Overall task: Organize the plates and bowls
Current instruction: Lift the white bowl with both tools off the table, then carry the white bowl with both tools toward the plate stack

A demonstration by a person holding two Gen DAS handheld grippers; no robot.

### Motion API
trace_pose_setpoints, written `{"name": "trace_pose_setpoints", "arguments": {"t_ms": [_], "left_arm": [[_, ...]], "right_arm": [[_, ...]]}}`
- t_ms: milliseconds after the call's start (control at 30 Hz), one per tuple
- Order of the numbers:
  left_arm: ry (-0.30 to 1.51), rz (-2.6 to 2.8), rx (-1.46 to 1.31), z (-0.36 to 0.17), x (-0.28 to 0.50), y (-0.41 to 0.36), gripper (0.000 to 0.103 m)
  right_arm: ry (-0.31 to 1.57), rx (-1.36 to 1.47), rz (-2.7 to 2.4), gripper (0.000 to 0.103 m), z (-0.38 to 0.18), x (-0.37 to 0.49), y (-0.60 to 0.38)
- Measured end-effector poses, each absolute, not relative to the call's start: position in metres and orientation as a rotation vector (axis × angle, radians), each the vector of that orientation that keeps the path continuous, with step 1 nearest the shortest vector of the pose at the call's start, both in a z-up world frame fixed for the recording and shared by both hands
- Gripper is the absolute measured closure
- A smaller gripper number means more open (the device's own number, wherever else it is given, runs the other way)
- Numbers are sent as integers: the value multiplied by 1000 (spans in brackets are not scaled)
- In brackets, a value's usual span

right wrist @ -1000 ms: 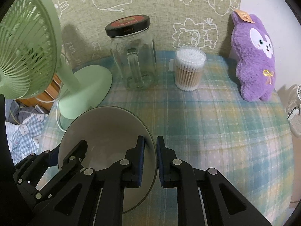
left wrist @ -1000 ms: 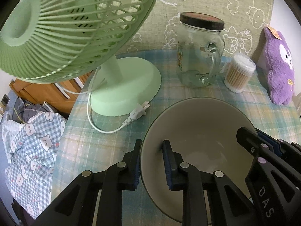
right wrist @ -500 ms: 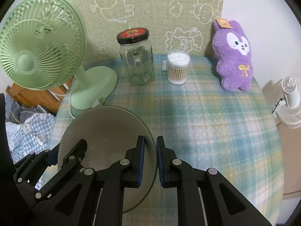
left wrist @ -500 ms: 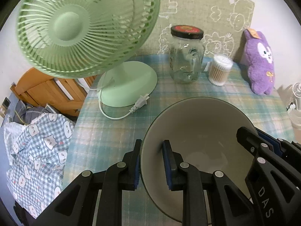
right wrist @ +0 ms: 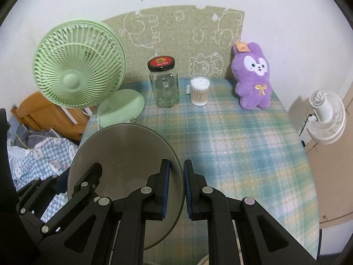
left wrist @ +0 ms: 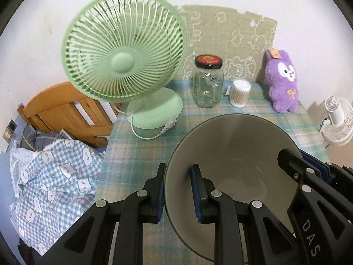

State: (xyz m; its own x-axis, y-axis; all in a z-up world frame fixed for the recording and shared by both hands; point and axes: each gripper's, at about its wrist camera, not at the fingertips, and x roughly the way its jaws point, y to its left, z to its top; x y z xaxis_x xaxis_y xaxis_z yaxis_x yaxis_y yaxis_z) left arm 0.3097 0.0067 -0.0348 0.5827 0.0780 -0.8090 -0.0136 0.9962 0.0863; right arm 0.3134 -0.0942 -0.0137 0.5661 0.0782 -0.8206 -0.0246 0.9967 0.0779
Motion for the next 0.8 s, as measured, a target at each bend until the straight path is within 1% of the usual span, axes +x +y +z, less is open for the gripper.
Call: {"name": "trace_pose_setpoints", "arguments": {"t_ms": [333,600,800], "left_arm": [[924,16,93,-12,264,8,84],[934,-7,100,-15,228,10,84],[963,-17,99,-26,206,12,83]], "right_arm": [[947,76,23,87,11,260,-95],[959,69,9,87,11,218,-94],[987,74,3,87,1,191,-93]]}}
